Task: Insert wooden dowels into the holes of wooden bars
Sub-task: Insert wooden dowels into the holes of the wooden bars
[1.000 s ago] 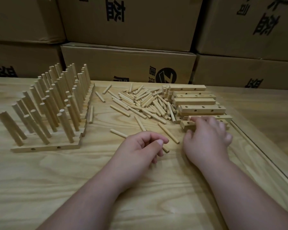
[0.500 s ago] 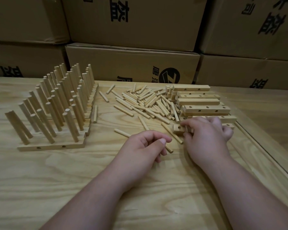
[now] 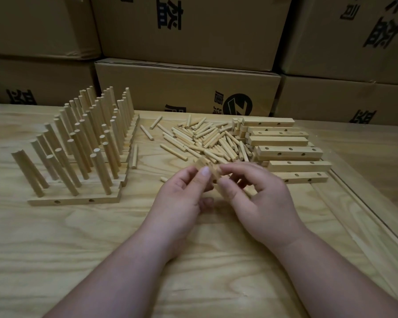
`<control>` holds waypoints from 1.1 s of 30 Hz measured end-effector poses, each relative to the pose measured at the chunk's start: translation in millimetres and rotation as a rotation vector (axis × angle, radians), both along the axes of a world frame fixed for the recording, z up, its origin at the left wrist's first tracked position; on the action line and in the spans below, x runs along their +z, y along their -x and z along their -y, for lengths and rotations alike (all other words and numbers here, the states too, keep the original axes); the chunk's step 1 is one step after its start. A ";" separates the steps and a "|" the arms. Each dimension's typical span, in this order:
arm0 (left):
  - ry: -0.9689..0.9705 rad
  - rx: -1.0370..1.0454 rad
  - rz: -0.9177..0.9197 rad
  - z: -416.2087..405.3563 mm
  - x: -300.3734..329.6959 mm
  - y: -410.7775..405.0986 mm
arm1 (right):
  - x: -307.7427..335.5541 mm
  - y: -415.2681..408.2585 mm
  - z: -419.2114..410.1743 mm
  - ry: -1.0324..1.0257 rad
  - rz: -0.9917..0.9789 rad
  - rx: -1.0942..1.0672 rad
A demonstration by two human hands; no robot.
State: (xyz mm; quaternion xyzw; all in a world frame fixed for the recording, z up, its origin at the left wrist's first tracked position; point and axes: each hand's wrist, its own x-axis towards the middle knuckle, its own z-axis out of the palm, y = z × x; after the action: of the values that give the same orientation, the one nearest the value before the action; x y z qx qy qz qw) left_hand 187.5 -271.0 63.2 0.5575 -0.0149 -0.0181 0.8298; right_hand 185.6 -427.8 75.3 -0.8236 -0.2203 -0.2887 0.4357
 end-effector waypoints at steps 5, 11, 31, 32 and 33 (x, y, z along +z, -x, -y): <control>0.320 0.066 -0.216 -3.6 9.1 -3.3 | -6.6 -13.5 15.5 0.152 -0.286 -0.351; 0.247 0.011 -0.225 -8.9 8.7 -3.4 | -10.3 -17.3 16.6 0.329 -0.532 -0.519; 0.209 0.024 -0.161 -8.3 5.5 -4.3 | -3.2 -8.0 4.7 0.032 -0.052 -0.078; 0.199 0.021 -0.159 -8.2 5.3 -4.2 | -3.3 -8.3 4.7 0.035 -0.045 -0.082; 0.185 0.020 -0.158 -8.1 5.1 -4.2 | -3.2 -8.4 4.7 0.036 -0.039 -0.085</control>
State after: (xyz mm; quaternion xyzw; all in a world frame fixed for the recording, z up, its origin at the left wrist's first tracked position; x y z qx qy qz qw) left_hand 191.7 -262.9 68.2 0.4754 0.0548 -0.0522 0.8765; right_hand 194.0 -432.5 72.1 -0.8453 -0.1816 -0.2869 0.4125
